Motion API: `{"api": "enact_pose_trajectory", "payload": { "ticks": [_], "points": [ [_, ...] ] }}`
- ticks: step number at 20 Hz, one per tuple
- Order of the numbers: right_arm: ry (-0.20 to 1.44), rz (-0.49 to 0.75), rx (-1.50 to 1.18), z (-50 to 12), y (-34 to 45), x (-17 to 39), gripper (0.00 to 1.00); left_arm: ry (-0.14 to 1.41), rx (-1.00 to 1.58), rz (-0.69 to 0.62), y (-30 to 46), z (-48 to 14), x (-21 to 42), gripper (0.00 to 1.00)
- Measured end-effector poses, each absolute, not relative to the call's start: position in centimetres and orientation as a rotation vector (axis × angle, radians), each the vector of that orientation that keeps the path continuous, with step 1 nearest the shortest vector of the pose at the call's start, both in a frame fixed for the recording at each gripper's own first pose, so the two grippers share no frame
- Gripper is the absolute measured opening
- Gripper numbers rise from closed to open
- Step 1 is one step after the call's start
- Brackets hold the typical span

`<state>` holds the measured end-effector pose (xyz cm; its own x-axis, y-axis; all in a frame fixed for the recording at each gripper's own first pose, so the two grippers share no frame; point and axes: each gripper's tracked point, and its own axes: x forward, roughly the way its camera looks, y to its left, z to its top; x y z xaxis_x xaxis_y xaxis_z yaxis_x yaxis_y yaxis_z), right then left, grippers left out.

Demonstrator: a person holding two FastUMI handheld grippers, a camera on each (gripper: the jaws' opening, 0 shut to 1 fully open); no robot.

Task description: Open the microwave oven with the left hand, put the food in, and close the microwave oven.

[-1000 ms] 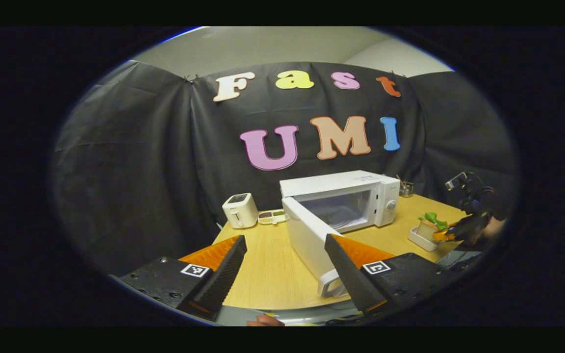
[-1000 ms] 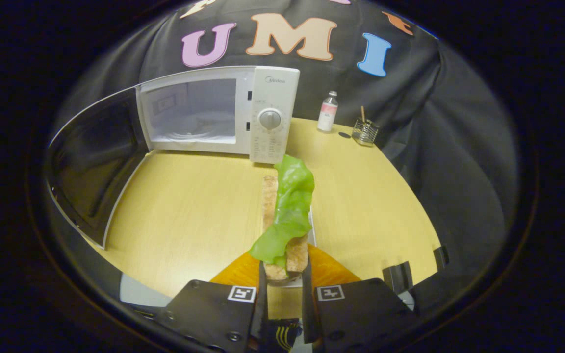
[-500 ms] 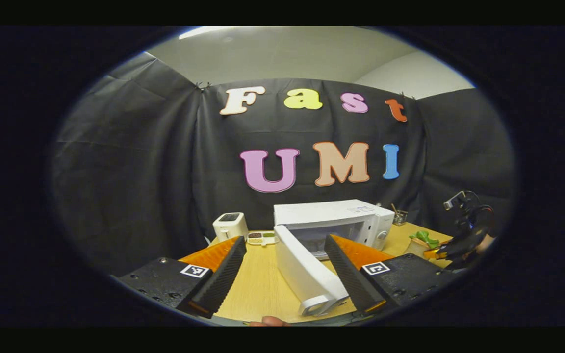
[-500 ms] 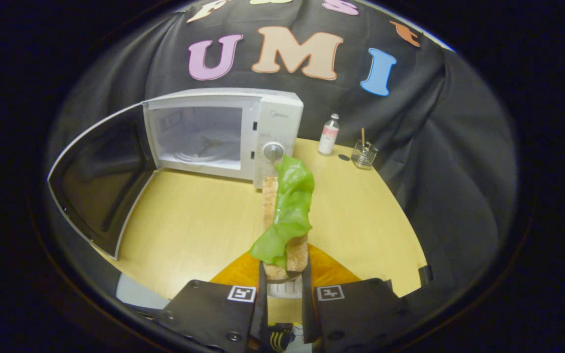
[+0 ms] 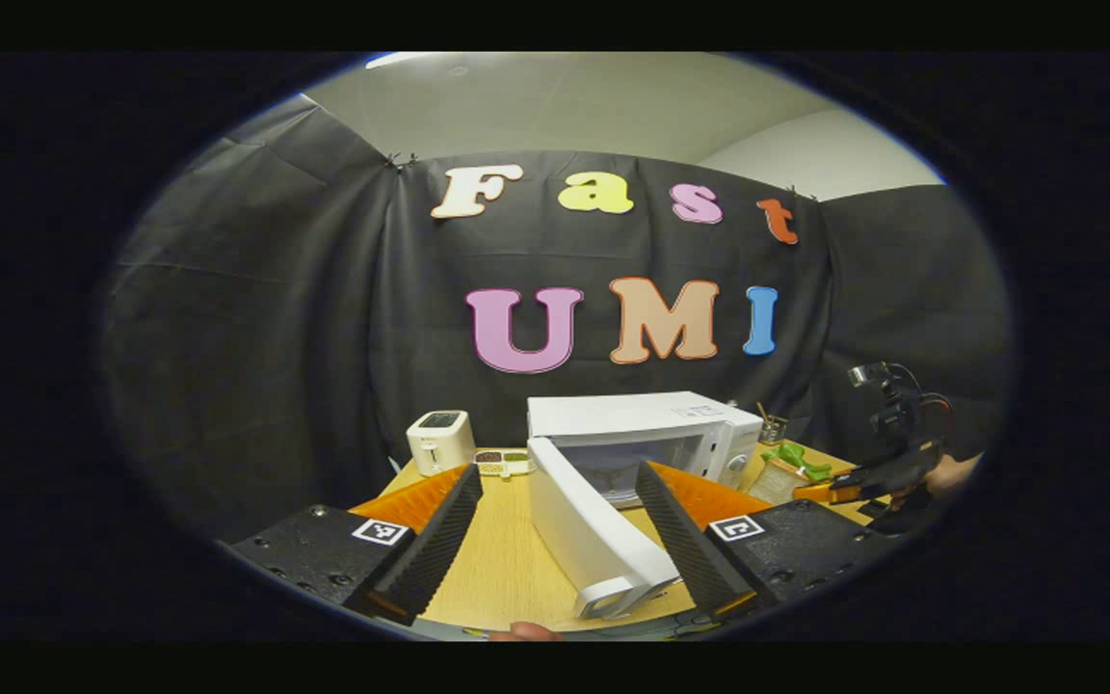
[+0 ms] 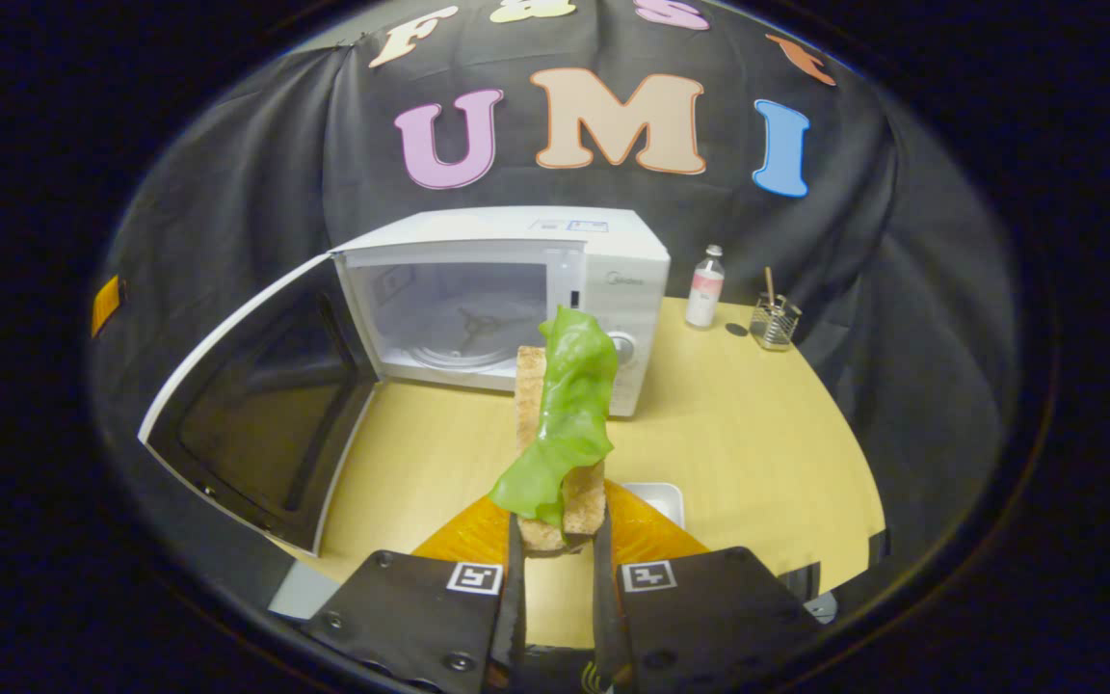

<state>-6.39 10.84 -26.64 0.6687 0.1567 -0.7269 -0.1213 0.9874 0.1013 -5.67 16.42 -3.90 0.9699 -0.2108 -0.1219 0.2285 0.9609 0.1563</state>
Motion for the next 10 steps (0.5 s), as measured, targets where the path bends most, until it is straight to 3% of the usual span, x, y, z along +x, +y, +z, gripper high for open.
{"api": "enact_pose_trajectory", "payload": {
  "ticks": [10],
  "points": [
    [0.814, 0.298, 0.159, -26.3, 20.8, -1.3, 0.3, 0.093, 0.215, -0.221, 16.4, -3.1, -6.2, 0.98]
  ]
}}
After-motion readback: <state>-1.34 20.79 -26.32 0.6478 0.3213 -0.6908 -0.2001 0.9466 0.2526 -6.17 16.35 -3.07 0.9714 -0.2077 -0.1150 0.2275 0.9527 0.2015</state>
